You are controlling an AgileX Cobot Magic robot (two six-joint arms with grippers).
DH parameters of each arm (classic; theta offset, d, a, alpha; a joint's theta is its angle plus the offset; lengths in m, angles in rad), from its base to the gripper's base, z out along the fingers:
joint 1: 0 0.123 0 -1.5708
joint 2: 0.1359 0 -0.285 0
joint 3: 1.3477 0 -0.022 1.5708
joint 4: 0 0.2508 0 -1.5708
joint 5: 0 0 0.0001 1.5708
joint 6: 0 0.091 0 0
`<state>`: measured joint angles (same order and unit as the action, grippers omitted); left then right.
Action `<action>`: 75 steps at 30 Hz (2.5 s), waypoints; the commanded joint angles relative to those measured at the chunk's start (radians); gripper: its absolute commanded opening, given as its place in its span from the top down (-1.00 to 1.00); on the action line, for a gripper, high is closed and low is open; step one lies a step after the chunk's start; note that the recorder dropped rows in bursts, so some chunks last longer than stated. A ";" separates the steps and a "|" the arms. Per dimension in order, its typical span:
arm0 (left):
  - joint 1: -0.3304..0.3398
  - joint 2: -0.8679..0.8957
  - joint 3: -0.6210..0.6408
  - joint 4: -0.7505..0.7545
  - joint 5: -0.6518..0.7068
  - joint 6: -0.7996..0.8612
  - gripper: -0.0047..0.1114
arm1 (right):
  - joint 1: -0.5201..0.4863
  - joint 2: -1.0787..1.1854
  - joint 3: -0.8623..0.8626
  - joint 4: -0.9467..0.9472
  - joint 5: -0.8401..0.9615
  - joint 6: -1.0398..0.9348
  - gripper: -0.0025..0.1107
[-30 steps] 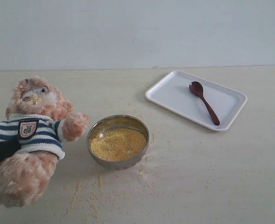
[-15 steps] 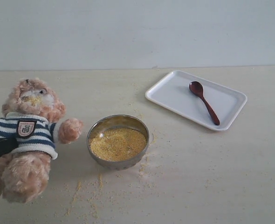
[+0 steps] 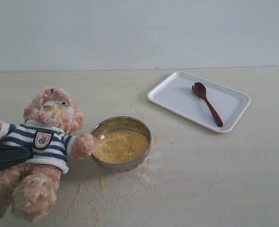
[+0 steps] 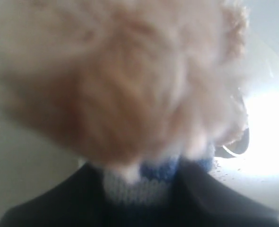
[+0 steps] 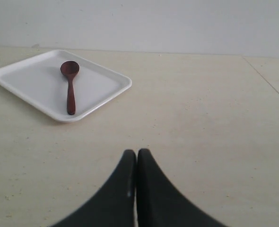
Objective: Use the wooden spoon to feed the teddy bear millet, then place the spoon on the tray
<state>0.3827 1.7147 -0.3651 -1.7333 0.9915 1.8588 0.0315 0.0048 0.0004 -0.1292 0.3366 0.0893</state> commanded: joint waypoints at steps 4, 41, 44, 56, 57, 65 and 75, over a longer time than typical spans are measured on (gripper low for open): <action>-0.008 0.003 -0.024 -0.011 -0.033 0.050 0.83 | -0.004 -0.005 0.000 -0.010 -0.003 -0.001 0.96; -0.008 0.003 -0.034 -0.011 -0.047 0.108 -0.78 | -0.004 -0.005 0.000 -0.010 -0.003 0.003 0.96; -0.008 0.003 -0.038 -0.011 -0.045 0.108 -0.78 | -0.004 -0.005 0.000 -0.010 -0.003 0.003 0.96; -0.003 -0.009 -0.054 -0.011 -0.053 0.049 -0.78 | -0.004 -0.005 0.000 -0.010 -0.003 0.003 0.96; -0.003 -0.013 -0.054 -0.011 -0.056 0.049 -0.78 | -0.004 -0.005 0.000 -0.010 -0.003 0.003 0.96; 0.017 -0.110 -0.054 -0.011 -0.068 -0.047 -0.78 | -0.004 -0.005 0.000 -0.010 -0.003 0.003 0.96; 0.148 -0.382 -0.054 0.250 -0.084 -0.458 -0.58 | -0.004 -0.005 0.000 -0.010 -0.003 0.003 0.96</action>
<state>0.5075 1.4064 -0.4180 -1.5646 0.9096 1.5452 0.0315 0.0048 0.0004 -0.1292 0.3366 0.0910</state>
